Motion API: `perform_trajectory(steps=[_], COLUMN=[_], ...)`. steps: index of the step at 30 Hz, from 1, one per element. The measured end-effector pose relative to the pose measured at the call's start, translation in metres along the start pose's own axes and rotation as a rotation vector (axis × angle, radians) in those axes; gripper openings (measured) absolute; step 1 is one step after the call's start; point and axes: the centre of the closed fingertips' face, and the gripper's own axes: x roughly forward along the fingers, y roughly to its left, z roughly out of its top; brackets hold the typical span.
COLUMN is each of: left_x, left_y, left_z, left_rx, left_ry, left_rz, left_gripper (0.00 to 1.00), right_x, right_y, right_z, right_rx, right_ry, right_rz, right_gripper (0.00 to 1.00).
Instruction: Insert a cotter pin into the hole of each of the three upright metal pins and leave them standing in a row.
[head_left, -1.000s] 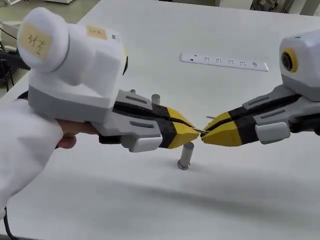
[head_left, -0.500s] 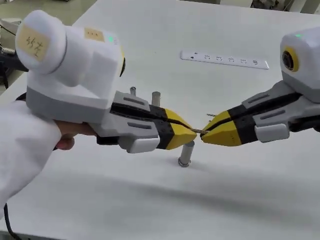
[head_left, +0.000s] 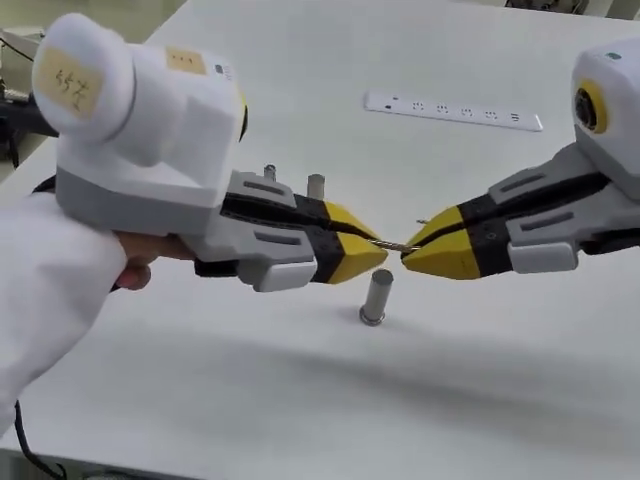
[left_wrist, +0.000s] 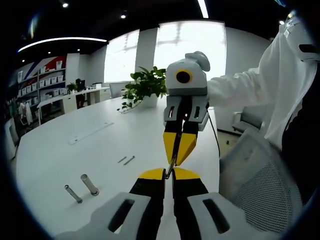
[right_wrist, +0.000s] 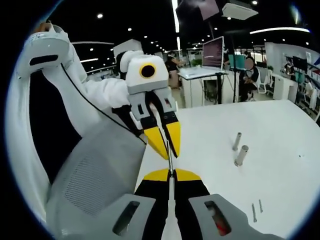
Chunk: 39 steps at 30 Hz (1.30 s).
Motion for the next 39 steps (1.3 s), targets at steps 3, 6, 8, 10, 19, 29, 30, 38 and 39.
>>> perform_trajectory(steps=[3,6,8,10,19,29,30,38,39], left_x=[0.0,0.002,0.003,0.005,0.021,0.041,0.043,0.05,0.052], left_y=[0.005,0.014,0.018,0.021,0.026,0.034,0.035,0.043,0.043], left_z=[-0.004,-0.015,-0.02,-0.026,-0.043,-0.056,-0.058,-0.067,-0.068], left_rx=[0.006,0.016,0.009,0.004,-0.007,0.003,0.003,0.01,0.015], left_ry=[0.006,0.033,0.038,0.045,0.072,0.124,0.128,0.166,0.168], left_rz=[0.02,0.056,0.069,0.08,0.07,0.025,0.021,0.001,-0.004], left_gripper=[0.02,0.1,0.19,0.23,0.26,0.25,0.24,0.21,0.21], right_x=[-0.002,-0.009,-0.011,-0.013,-0.015,-0.005,-0.005,-0.002,-0.001], right_y=[-0.004,-0.018,-0.024,-0.027,-0.035,-0.042,-0.043,-0.048,-0.049], right_z=[-0.002,-0.015,-0.026,-0.035,-0.067,-0.094,-0.096,-0.101,-0.101], right_rx=[-0.004,0.002,-0.002,0.015,0.074,0.054,0.061,0.078,0.083], right_ry=[0.009,0.066,0.108,0.13,0.201,0.287,0.288,0.282,0.279], right_rz=[-0.029,-0.11,-0.142,-0.154,-0.194,-0.184,-0.182,-0.195,-0.196], right_gripper=[0.0,0.0,0.0,0.0,0.0,0.0,0.0,0.0,0.0])
